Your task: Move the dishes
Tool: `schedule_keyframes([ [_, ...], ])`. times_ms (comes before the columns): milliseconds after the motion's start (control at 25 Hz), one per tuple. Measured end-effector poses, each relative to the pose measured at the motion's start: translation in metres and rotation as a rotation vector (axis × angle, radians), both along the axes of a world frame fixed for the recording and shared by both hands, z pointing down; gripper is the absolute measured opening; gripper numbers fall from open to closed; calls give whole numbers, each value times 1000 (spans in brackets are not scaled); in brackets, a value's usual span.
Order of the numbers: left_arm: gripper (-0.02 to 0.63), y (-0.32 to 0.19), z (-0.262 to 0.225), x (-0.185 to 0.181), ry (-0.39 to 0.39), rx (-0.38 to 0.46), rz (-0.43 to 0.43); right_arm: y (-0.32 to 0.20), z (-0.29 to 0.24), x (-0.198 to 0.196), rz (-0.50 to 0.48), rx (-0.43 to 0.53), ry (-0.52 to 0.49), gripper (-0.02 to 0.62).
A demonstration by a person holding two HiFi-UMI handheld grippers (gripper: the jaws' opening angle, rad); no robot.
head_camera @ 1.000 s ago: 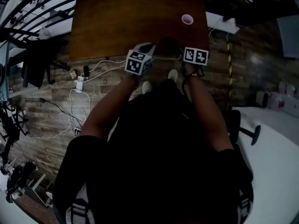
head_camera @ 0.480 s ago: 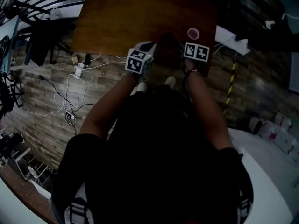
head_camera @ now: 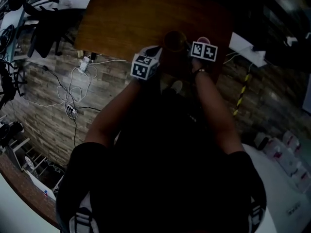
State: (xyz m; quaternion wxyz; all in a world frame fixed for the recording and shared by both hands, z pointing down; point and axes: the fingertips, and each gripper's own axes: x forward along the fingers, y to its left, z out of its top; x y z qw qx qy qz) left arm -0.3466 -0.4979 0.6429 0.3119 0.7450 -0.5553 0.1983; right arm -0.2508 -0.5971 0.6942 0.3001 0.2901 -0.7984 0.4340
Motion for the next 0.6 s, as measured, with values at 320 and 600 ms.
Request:
schedule_keyframes([
  [320,-5,-28,27,-30,19,-59,43,-19,29,-21,64,-56,22,15],
  [600,-5,-37,51,-47,32,-115,100,-30,54,-30,108,-96,51,17],
])
